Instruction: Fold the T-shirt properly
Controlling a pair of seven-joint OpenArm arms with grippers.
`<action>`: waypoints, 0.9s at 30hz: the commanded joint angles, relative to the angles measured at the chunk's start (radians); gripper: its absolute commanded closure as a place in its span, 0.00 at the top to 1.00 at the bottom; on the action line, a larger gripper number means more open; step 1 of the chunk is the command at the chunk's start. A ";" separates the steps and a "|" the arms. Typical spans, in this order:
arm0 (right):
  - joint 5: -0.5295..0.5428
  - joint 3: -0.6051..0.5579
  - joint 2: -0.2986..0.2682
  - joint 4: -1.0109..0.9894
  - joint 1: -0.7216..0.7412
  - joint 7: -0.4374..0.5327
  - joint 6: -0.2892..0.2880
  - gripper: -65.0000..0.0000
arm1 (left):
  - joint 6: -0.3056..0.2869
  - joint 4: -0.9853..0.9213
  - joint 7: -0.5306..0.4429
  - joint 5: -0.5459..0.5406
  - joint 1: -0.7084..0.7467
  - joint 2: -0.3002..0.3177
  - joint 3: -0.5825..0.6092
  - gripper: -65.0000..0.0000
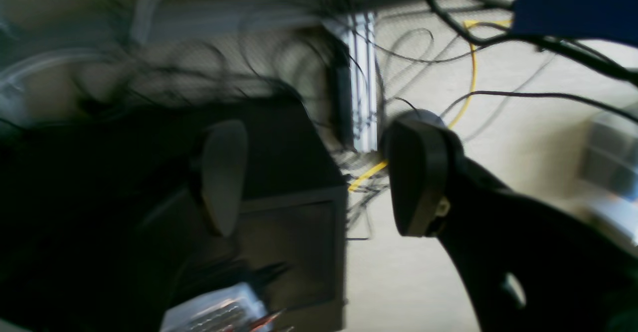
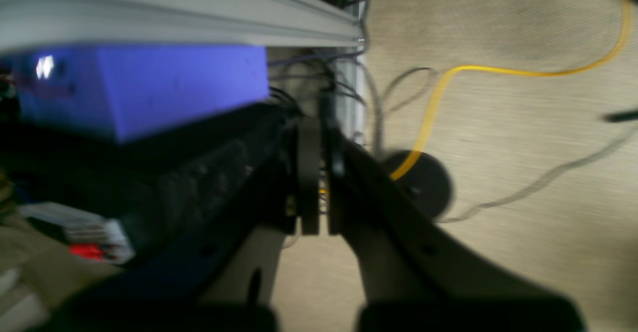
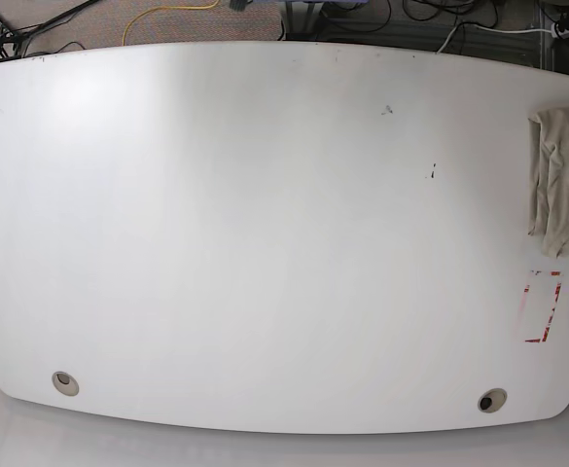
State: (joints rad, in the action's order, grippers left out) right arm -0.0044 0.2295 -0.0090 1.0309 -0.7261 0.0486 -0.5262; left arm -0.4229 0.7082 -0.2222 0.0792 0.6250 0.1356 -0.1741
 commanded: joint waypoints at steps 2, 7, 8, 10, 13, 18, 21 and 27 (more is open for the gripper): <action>-0.003 0.001 -0.007 -0.103 0.049 0.009 -0.013 0.02 | 0.002 -0.184 -0.006 -0.002 -0.083 0.016 -0.003 0.63; -0.038 0.000 -0.027 -0.222 0.145 0.009 -0.012 0.02 | 0.066 -0.421 -0.010 0.044 -0.231 0.016 0.011 0.63; -0.052 0.001 -0.027 -0.260 0.175 0.009 -0.012 0.02 | 0.124 -0.474 -0.010 0.067 -0.273 0.016 0.015 0.63; -0.067 0.001 -0.027 -0.300 0.207 0.009 -0.010 0.02 | 0.193 -0.529 -0.010 0.093 -0.317 0.014 0.015 0.63; -0.095 0.000 -0.030 -0.358 0.253 0.009 0.034 0.02 | 0.276 -0.599 -0.004 0.132 -0.377 0.009 0.015 0.63; -0.150 0.000 -0.032 -0.439 0.317 0.009 0.113 0.03 | 0.293 -0.680 0.022 0.149 -0.465 0.006 0.015 0.63; -0.167 0.000 -0.032 -0.481 0.353 0.009 0.139 0.03 | 0.296 -0.698 0.054 0.147 -0.500 0.006 0.015 0.63; -0.174 0.000 -0.046 -0.570 0.422 0.004 0.174 0.03 | 0.299 -0.684 0.091 0.150 -0.517 0.006 0.015 0.63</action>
State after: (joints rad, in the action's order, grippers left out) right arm -0.1802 0.2279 -0.0406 0.4797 -0.3164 0.0483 -0.3561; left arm -0.1299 0.0212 -0.1452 0.2249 0.1020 0.1337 -0.1589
